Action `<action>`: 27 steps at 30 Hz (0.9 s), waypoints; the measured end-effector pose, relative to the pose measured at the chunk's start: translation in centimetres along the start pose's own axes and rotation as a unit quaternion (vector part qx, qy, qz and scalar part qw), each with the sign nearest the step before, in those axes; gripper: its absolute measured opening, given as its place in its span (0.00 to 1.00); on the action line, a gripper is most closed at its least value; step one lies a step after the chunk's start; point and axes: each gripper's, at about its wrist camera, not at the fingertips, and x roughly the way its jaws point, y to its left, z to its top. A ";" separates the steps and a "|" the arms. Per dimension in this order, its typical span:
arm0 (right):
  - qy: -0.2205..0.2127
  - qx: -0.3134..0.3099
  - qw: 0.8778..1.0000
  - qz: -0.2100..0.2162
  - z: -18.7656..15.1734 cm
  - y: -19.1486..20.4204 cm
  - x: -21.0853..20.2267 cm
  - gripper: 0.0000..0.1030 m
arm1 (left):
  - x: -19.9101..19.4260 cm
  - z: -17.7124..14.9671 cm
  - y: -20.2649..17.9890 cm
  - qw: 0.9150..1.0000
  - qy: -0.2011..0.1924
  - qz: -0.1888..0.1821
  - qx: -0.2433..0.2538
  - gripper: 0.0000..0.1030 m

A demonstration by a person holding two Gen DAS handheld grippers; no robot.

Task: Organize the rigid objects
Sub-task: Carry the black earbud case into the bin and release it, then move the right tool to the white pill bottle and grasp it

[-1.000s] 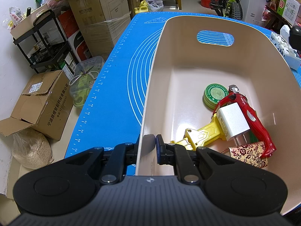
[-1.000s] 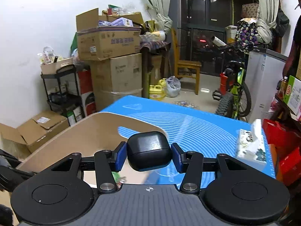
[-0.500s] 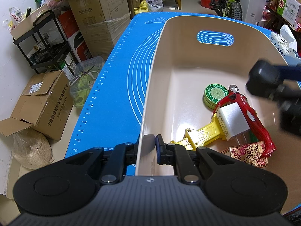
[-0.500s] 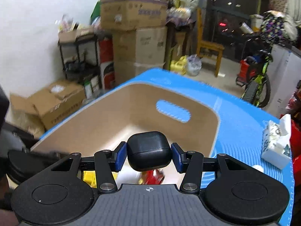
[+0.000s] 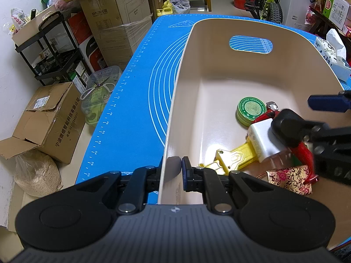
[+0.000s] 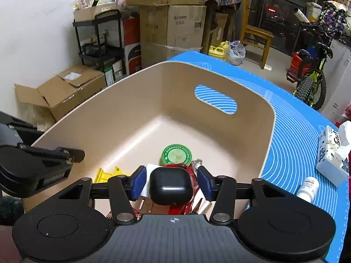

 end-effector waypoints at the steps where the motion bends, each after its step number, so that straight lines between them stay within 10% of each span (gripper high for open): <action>1: -0.006 0.004 1.000 0.000 0.0 -0.3 -0.3 0.60 | 0.0 0.0 0.0 1.000 0.000 0.000 0.000 0.14; 13: -0.079 0.083 0.991 -0.063 0.7 -6.3 -4.0 0.67 | 0.0 0.0 0.0 1.000 0.000 0.000 0.000 0.14; 27: -0.030 0.165 0.967 -0.191 -3.7 -16.4 0.1 0.72 | 0.0 0.0 0.0 1.000 0.000 0.000 0.000 0.14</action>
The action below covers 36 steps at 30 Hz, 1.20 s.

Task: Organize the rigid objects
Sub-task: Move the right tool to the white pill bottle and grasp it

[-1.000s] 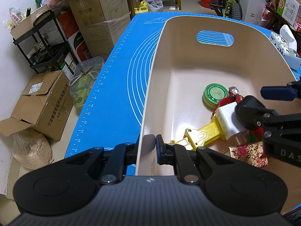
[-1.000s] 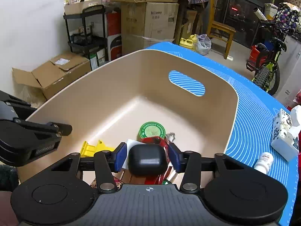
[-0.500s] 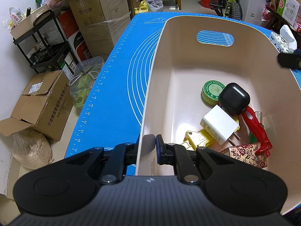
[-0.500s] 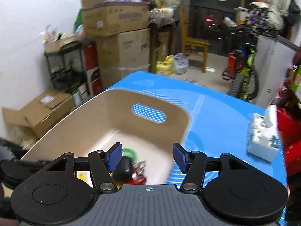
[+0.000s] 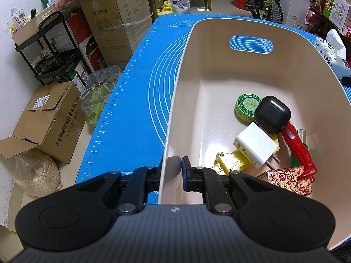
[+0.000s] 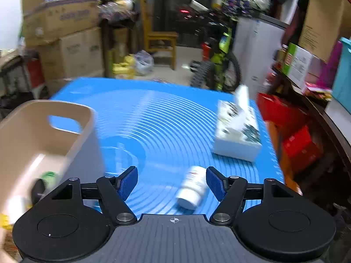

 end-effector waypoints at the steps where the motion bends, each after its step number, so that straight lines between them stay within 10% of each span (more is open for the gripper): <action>1: 0.006 0.001 1.000 -0.008 -0.2 -0.4 0.8 0.72 | 0.0 0.0 0.0 1.000 0.000 0.000 0.000 0.14; 15: 0.048 0.030 0.998 -0.028 -1.9 -2.6 7.7 0.71 | 0.0 0.0 0.0 1.000 0.000 0.000 0.001 0.14; 19: 0.057 0.038 0.997 -0.022 -2.1 -2.6 8.3 0.51 | 0.0 0.0 0.0 1.000 0.000 0.000 0.001 0.14; 36: 0.014 0.059 0.998 0.001 -1.2 -2.7 2.6 0.43 | 0.2 0.0 -0.1 1.000 0.000 -0.001 -0.001 0.14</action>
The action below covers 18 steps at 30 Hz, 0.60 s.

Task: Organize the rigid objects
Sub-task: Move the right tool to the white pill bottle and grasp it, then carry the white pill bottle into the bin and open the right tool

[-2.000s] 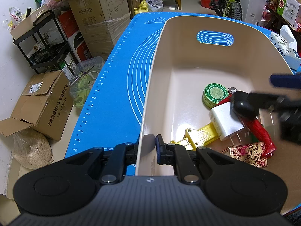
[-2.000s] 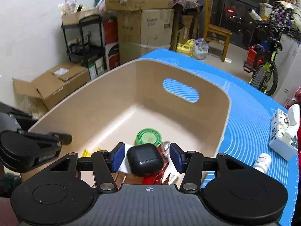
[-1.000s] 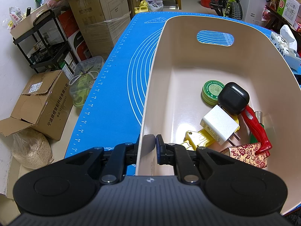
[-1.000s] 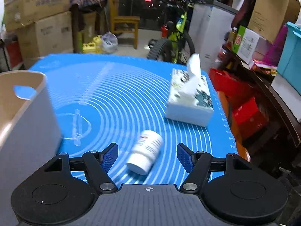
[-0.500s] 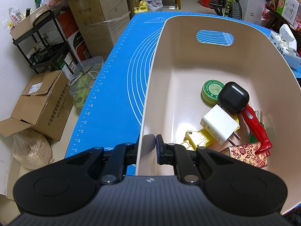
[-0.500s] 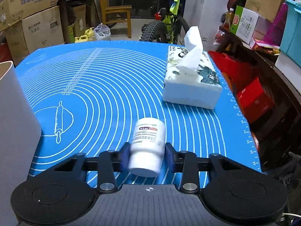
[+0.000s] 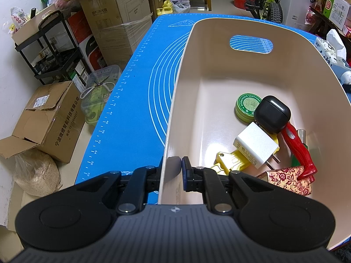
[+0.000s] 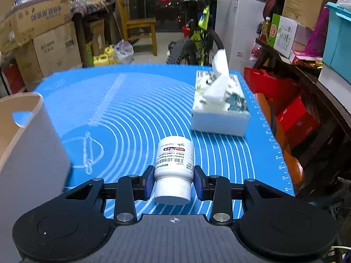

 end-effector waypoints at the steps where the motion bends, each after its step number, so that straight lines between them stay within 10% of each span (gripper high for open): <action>1: -0.007 0.004 1.000 0.003 0.1 0.0 -0.6 0.43 | 0.0 0.0 0.0 1.000 0.000 0.000 0.000 0.14; 18: -0.111 -0.016 0.988 0.107 2.4 7.2 -10.3 0.43 | 0.0 0.0 0.0 1.000 0.000 0.000 0.000 0.14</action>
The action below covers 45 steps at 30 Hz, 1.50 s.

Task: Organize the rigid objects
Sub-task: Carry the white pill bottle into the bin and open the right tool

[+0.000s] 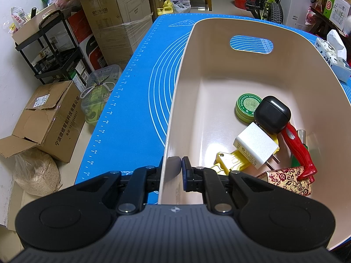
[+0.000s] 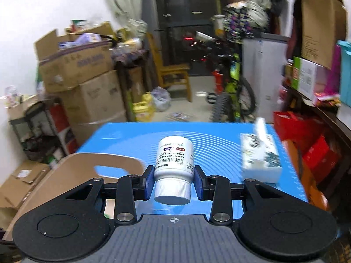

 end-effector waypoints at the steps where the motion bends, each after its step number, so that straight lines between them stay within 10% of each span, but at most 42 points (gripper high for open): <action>1: 0.002 -0.005 1.000 0.009 0.1 0.8 -0.1 0.43 | 0.0 0.0 0.0 1.000 0.000 0.000 0.000 0.14; 28: 0.149 -0.143 0.975 0.081 -5.0 11.2 3.1 0.43 | 0.0 -0.1 0.0 1.000 0.001 -0.002 -0.001 0.14; 37: 0.137 -0.131 0.979 0.075 -4.4 10.5 2.1 0.61 | -0.8 -0.3 0.1 1.000 -0.017 0.000 -0.004 0.16; 41: 0.113 -0.130 0.982 0.071 -4.0 10.1 0.5 0.70 | -1.9 -0.2 0.3 0.999 -0.043 0.014 -0.011 0.50; 45: 0.094 -0.118 0.987 0.063 -3.1 9.6 -1.2 0.84 | -3.6 0.0 0.3 0.997 -0.069 0.011 -0.022 0.64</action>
